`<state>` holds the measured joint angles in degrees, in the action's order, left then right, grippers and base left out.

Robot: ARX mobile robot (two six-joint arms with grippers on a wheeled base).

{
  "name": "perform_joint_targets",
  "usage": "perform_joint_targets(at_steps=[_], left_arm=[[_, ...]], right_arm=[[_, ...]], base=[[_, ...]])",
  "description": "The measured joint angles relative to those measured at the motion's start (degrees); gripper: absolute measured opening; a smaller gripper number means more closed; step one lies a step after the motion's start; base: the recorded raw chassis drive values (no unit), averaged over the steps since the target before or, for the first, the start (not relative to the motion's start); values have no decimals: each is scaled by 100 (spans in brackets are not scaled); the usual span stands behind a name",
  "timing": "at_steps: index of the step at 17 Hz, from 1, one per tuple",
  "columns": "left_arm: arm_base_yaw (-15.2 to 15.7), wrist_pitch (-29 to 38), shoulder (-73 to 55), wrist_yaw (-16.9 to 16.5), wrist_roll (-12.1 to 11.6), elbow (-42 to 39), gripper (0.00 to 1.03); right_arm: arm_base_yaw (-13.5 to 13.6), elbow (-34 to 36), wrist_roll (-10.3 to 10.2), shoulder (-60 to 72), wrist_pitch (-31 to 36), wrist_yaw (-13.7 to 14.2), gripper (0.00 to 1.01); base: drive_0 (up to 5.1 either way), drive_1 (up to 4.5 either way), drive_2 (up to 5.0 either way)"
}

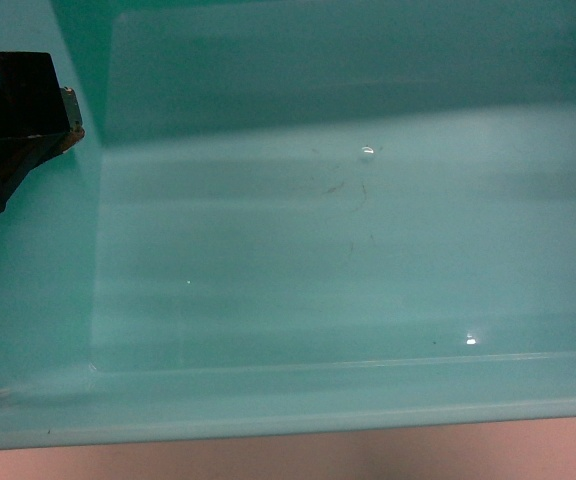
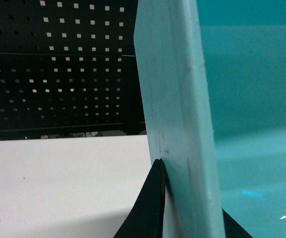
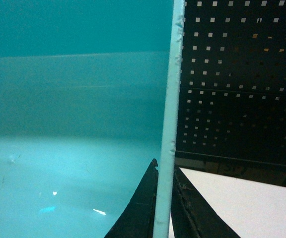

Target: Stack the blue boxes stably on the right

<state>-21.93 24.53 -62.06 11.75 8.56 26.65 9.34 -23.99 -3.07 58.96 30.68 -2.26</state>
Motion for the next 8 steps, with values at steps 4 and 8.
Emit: perform_joint_targets(at_steps=[4,8], left_arm=[[0,2,0,2,-2,0,6],[0,2,0,2,-4,0,6]], right_arm=[[2,0,0,0,-2,7,7],[2,0,0,0,-2,7,7]], base=[[0,0,0],[0,0,0]])
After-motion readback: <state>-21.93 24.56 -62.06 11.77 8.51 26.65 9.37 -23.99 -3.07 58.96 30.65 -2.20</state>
